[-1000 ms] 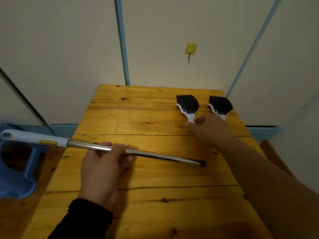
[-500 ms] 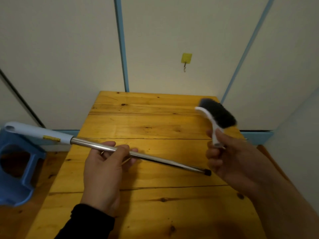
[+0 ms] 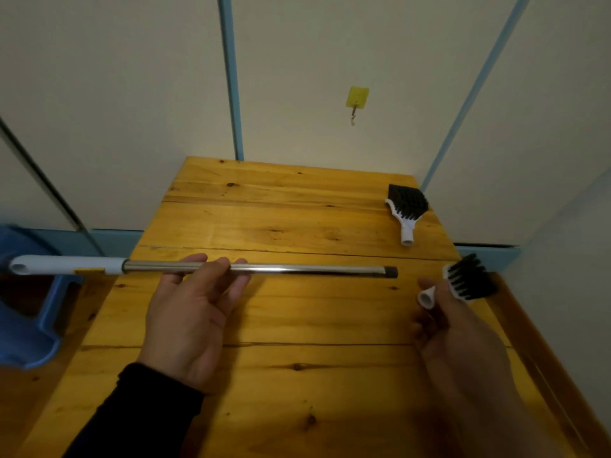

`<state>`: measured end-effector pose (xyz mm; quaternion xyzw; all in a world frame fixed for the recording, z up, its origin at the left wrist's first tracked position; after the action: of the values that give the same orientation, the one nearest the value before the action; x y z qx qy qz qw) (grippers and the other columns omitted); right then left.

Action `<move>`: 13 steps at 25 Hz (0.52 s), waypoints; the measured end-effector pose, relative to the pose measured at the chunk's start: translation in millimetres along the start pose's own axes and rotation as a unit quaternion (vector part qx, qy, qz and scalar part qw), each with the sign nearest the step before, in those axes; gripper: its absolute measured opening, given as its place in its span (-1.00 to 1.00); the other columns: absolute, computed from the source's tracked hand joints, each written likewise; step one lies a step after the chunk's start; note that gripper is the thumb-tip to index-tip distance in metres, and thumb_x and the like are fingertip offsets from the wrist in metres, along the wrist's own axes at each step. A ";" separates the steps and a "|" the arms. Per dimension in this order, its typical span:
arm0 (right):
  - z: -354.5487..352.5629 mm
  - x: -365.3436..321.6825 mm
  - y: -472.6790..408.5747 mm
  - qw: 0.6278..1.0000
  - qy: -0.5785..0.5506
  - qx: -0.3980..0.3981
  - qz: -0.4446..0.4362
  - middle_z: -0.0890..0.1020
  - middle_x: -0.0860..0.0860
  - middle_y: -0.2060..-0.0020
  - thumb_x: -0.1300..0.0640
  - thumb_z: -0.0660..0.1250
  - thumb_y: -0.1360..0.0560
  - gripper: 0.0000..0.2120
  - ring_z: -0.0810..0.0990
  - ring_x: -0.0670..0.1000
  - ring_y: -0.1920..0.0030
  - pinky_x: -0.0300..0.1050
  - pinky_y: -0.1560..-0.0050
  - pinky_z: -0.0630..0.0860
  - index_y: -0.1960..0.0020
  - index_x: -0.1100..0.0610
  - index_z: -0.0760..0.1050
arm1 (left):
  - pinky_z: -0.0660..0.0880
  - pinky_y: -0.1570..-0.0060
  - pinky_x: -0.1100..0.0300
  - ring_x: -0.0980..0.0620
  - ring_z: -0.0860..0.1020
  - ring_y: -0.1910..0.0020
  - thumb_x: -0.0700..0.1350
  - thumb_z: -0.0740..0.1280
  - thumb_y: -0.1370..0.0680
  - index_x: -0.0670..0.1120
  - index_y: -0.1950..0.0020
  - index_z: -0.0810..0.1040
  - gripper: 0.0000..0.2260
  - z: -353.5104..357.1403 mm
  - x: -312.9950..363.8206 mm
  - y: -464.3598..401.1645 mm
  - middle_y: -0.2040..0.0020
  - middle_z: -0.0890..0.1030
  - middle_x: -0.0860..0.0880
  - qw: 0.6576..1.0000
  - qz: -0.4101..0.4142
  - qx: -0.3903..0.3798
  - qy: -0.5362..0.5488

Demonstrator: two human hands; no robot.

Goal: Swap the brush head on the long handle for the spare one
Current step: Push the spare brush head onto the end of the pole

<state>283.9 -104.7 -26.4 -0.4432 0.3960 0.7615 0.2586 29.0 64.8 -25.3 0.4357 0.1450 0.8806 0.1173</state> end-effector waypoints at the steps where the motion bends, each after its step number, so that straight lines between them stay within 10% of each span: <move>1: 2.7 1.3 -3.1 1.000 0.001 0.007 -0.008 0.63 0.04 0.11 0.03 0.28 -0.63 -0.73 0.60 -0.05 0.18 -0.08 0.13 0.52 -0.20 0.13 0.63 | 0.72 0.02 0.09 -0.16 0.75 -0.16 -0.33 0.40 -0.62 -0.09 -0.25 0.49 -0.73 -0.3 -1.1 -0.5 0.20 0.73 -0.07 1.000 -0.004 -0.003 0.003; 13: 26.7 7.2 -24.1 0.996 -0.079 -0.034 -0.026 0.73 0.03 0.17 0.01 0.42 -0.51 -0.79 0.72 -0.05 0.16 -0.20 0.23 0.62 -0.02 0.13 0.63 | 0.71 -0.03 0.11 0.04 0.79 0.02 -0.30 0.43 -0.59 -0.11 -0.43 0.55 -0.59 2.3 -10.0 -3.1 0.13 0.77 -0.03 1.000 -0.004 0.009 -0.009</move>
<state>285.9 -68.9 -33.9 -0.4008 0.3365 0.8000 0.2937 37.0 64.7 -32.4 0.4437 0.1534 0.8750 0.1184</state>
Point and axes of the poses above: each hand's wrist, its own y-axis away from the middle knuckle, its own z-axis out of the palm, x = y × z, the point moved 4 cm from there along -y, towards the middle knuckle
